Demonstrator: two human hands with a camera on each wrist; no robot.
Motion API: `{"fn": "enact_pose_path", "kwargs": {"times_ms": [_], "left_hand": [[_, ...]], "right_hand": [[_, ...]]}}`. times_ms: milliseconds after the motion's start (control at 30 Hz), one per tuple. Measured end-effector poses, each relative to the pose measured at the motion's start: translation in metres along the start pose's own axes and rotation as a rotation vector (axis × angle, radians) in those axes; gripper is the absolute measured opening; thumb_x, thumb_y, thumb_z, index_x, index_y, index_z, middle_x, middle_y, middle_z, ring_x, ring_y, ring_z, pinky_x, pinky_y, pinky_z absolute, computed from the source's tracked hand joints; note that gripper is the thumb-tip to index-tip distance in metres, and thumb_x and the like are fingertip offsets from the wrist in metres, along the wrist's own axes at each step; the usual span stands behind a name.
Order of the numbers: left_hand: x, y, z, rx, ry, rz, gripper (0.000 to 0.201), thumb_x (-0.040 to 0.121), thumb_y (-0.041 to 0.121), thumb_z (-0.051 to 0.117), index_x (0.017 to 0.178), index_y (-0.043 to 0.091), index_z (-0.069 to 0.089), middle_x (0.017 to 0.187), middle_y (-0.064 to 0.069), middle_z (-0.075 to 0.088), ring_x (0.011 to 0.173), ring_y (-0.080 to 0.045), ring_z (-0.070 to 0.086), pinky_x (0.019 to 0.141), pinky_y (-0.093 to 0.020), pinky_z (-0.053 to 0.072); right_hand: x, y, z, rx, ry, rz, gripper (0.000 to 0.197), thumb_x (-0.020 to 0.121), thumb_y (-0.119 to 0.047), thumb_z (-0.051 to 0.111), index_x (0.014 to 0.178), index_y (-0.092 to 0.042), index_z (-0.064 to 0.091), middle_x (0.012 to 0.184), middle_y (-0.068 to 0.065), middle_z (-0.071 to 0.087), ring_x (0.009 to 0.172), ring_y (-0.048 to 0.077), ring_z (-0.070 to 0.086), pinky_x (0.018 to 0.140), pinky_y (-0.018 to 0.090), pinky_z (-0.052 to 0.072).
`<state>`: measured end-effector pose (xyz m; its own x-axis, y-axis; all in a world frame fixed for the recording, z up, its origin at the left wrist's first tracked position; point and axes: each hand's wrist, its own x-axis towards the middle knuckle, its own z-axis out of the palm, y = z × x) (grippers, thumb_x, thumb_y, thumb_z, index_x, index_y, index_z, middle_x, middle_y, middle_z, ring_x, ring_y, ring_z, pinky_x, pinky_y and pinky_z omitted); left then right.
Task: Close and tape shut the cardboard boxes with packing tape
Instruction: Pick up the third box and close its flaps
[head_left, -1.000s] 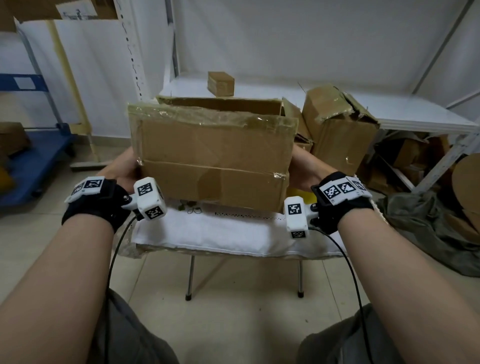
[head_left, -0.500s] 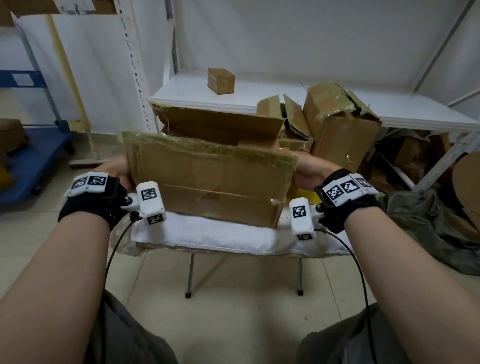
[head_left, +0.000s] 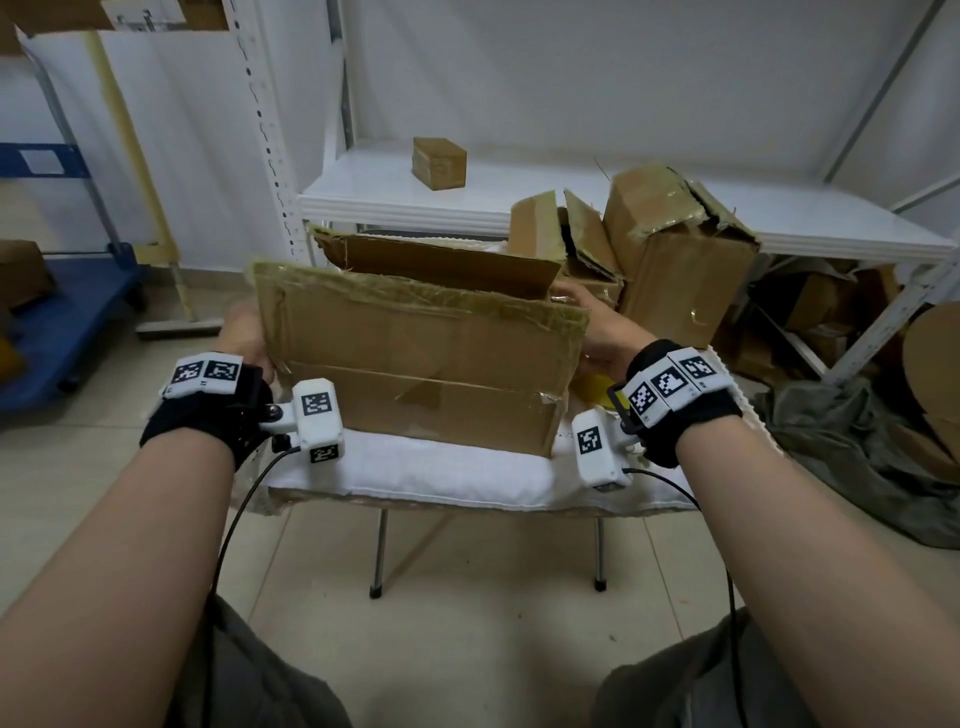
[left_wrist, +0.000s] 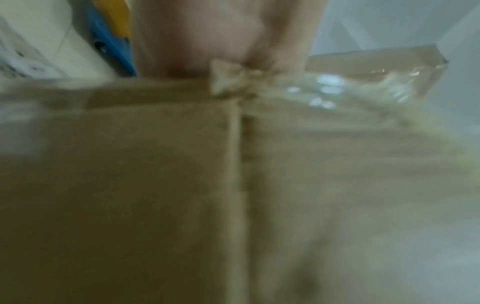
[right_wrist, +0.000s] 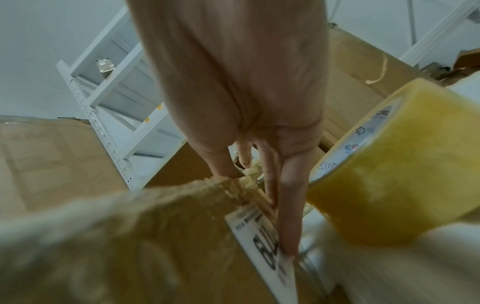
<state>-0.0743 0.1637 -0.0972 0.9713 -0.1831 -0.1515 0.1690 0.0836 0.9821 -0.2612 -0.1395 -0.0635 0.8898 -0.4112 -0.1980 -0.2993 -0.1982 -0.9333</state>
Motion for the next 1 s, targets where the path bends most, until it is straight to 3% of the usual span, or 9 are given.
{"fn": "enact_pose_path", "kwargs": {"times_ms": [100, 200, 333, 433, 567, 633, 800, 900, 1000], "left_hand": [[-0.007, 0.023, -0.001, -0.035, -0.048, 0.021, 0.056, 0.085, 0.065, 0.053, 0.104, 0.016, 0.069, 0.105, -0.005, 0.073, 0.108, -0.027, 0.066, 0.097, -0.038, 0.05], [-0.02, 0.039, -0.008, -0.029, -0.206, -0.005, 0.102, 0.072, 0.091, 0.038, 0.126, 0.009, 0.065, 0.126, -0.014, 0.067, 0.125, -0.032, 0.058, 0.104, -0.051, 0.039], [-0.031, 0.043, -0.01, 0.081, -0.407, 0.026, 0.093, 0.079, 0.086, 0.039, 0.133, 0.013, 0.06, 0.131, -0.011, 0.065, 0.125, -0.027, 0.059, 0.099, -0.051, 0.043], [-0.032, 0.044, -0.008, 0.22, -0.333, 0.036, 0.065, 0.083, 0.069, 0.059, 0.124, 0.019, 0.065, 0.116, 0.0, 0.072, 0.119, -0.02, 0.059, 0.09, -0.041, 0.048], [-0.026, 0.035, 0.0, 0.226, -0.194, 0.073, 0.059, 0.078, 0.054, 0.072, 0.113, 0.007, 0.07, 0.115, 0.002, 0.071, 0.11, -0.015, 0.062, 0.082, -0.036, 0.05], [-0.02, 0.03, 0.004, 0.254, -0.155, 0.073, 0.043, 0.083, 0.044, 0.073, 0.104, 0.007, 0.07, 0.105, -0.001, 0.069, 0.098, -0.016, 0.061, 0.076, -0.032, 0.049], [-0.008, 0.018, 0.013, 0.343, -0.056, 0.083, 0.031, 0.087, 0.033, 0.074, 0.069, 0.02, 0.053, 0.083, -0.005, 0.063, 0.079, -0.02, 0.059, 0.072, -0.037, 0.052], [-0.006, 0.013, 0.021, 0.36, -0.004, 0.087, 0.032, 0.092, 0.027, 0.07, 0.07, 0.02, 0.047, 0.079, -0.003, 0.059, 0.074, -0.018, 0.057, 0.06, -0.032, 0.049], [-0.004, 0.012, 0.023, 0.415, 0.04, 0.094, 0.029, 0.092, 0.021, 0.069, 0.073, 0.02, 0.046, 0.084, -0.005, 0.058, 0.086, -0.024, 0.057, 0.07, -0.035, 0.05]], "right_hand": [[0.001, 0.0, 0.001, -0.05, 0.048, -0.103, 0.074, 0.094, 0.01, 0.058, 0.154, -0.02, 0.03, 0.109, 0.003, 0.056, 0.081, 0.015, 0.06, 0.061, 0.025, 0.054], [0.003, 0.002, 0.002, -0.015, 0.077, -0.136, 0.068, 0.094, 0.008, 0.06, 0.151, -0.021, 0.036, 0.113, 0.006, 0.058, 0.081, 0.014, 0.06, 0.066, 0.027, 0.054], [0.002, 0.0, -0.005, 0.067, 0.054, -0.021, 0.036, 0.103, -0.027, 0.058, 0.139, -0.025, 0.052, 0.098, 0.0, 0.063, 0.073, 0.009, 0.063, 0.06, 0.023, 0.054], [0.0, -0.005, -0.014, 0.071, -0.012, 0.024, 0.069, 0.093, -0.073, 0.045, 0.145, -0.028, 0.051, 0.131, 0.003, 0.059, 0.113, 0.021, 0.064, 0.081, 0.036, 0.058], [-0.006, -0.011, -0.017, 0.173, -0.077, 0.008, 0.072, 0.09, -0.079, 0.038, 0.138, -0.029, 0.058, 0.139, 0.0, 0.058, 0.123, 0.028, 0.058, 0.086, 0.042, 0.051], [-0.008, -0.011, -0.018, 0.131, -0.132, -0.028, 0.063, 0.09, -0.072, 0.05, 0.139, -0.033, 0.055, 0.14, -0.002, 0.058, 0.122, 0.025, 0.059, 0.089, 0.042, 0.051], [-0.005, -0.004, -0.012, -0.007, -0.159, -0.13, 0.057, 0.093, -0.008, 0.068, 0.14, -0.034, 0.051, 0.132, -0.006, 0.054, 0.11, 0.016, 0.061, 0.087, 0.039, 0.052], [0.0, -0.001, -0.006, -0.07, -0.161, -0.138, 0.044, 0.094, -0.005, 0.067, 0.13, -0.028, 0.061, 0.138, -0.001, 0.05, 0.112, 0.018, 0.059, 0.079, 0.032, 0.055], [0.004, 0.0, -0.005, -0.111, -0.141, -0.13, 0.033, 0.093, -0.01, 0.069, 0.125, -0.019, 0.066, 0.136, 0.003, 0.057, 0.104, 0.014, 0.061, 0.071, 0.023, 0.054]]}}
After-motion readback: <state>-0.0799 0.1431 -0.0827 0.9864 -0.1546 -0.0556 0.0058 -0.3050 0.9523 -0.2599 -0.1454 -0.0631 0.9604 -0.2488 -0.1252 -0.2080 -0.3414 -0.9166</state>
